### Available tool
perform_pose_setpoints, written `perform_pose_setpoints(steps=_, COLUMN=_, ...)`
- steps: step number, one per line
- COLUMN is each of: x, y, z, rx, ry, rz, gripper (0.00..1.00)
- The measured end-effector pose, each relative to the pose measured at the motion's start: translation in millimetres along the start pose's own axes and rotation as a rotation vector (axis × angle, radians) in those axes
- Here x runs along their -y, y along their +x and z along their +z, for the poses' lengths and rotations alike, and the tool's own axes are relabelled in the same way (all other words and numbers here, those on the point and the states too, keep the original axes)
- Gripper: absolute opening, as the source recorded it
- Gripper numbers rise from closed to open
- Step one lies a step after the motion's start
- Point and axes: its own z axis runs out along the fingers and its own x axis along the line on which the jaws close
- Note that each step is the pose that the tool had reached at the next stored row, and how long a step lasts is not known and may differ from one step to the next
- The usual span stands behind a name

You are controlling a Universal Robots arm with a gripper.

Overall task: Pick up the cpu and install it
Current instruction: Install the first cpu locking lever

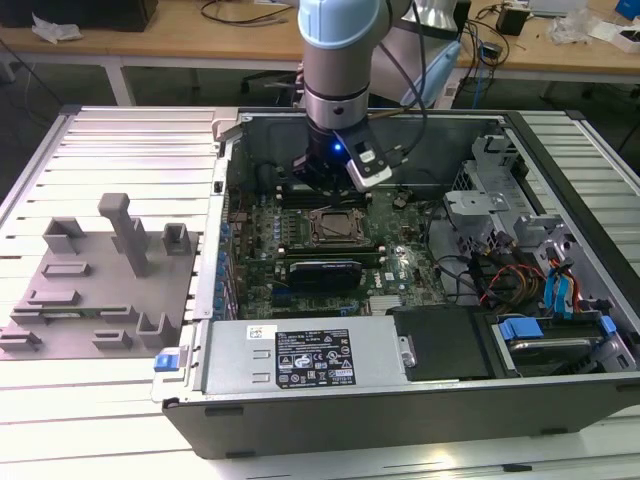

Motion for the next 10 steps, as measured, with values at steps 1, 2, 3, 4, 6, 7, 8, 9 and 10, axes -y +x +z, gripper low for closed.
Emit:
perform_pose_setpoints(steps=1, x=0.0, y=0.0, z=0.3, rx=0.0028, ry=0.0006, rz=0.008, gripper=0.11)
perform_pose_setpoints(steps=2, x=0.1, y=0.1, z=0.7, rx=0.0062, ry=0.0016, rz=0.020, gripper=0.11)
perform_pose_setpoints(steps=3, x=0.1, y=0.0, z=0.7, rx=0.0067, ry=0.0021, rz=0.025, gripper=0.11)
perform_pose_setpoints(steps=4, x=0.1, y=0.0, z=0.7, rx=0.0068, ry=0.0023, rz=0.025, gripper=0.11)
perform_pose_setpoints(steps=6, x=0.1, y=0.1, z=0.8, rx=0.0069, ry=0.0022, rz=0.026, gripper=0.11)
perform_pose_setpoints(steps=7, x=0.1, y=0.2, z=0.8, rx=0.0077, ry=0.0025, rz=0.028, gripper=0.11)
perform_pose_setpoints(steps=8, x=0.1, y=0.2, z=0.8, rx=0.0096, ry=0.0030, rz=0.036, gripper=0.11)
perform_pose_setpoints(steps=9, x=0.1, y=0.2, z=0.9, rx=0.0116, ry=0.0037, rz=0.044, gripper=0.11)
perform_pose_setpoints(steps=10, x=0.1, y=0.2, z=1.1, rx=0.0152, ry=0.0050, rz=0.058, gripper=0.11)
